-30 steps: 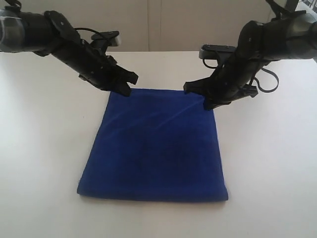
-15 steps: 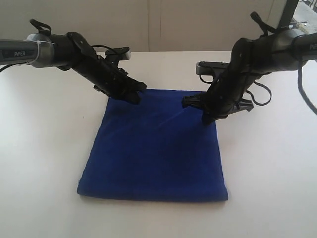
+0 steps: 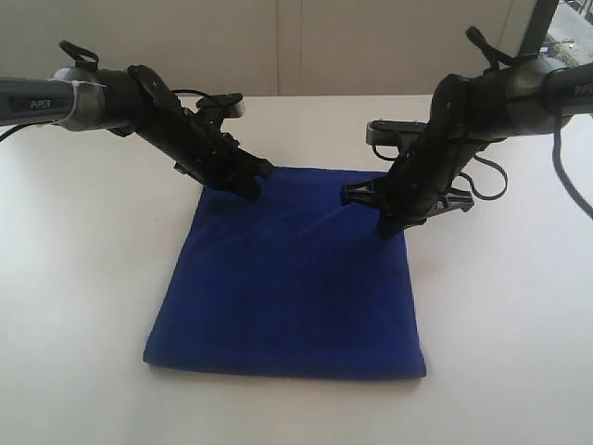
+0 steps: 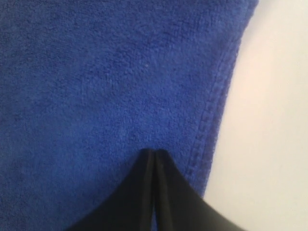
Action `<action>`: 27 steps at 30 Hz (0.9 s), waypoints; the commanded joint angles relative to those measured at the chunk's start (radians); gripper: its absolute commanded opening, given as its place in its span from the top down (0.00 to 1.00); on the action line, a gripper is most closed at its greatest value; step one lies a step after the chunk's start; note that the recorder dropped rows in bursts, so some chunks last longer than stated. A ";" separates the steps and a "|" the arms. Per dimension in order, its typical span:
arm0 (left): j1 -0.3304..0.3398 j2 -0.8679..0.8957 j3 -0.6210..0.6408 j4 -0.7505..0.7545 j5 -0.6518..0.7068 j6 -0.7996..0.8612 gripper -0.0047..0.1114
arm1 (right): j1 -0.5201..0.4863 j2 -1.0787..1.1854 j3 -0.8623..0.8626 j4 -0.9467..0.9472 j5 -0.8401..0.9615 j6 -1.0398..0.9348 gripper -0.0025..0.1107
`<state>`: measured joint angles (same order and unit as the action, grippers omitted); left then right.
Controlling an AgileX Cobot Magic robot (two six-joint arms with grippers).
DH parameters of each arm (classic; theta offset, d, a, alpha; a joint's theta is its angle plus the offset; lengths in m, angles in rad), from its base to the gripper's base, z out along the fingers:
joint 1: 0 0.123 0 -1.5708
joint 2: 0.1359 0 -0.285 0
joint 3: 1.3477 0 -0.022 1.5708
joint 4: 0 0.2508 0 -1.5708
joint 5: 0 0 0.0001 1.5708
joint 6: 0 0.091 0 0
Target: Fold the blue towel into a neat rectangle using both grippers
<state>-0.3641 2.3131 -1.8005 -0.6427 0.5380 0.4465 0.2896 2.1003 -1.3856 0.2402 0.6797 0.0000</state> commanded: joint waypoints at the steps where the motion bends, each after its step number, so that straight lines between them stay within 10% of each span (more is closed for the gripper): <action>1: -0.007 0.015 -0.005 0.062 0.008 -0.061 0.96 | 0.000 0.005 0.003 -0.013 0.039 0.000 0.98; 27: -0.007 0.021 -0.005 0.070 0.008 -0.096 0.96 | -0.002 -0.036 0.003 -0.134 -0.003 0.103 0.98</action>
<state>-0.3681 2.3208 -1.8109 -0.5825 0.5380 0.3522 0.2896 2.0814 -1.3858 0.1071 0.7196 0.0977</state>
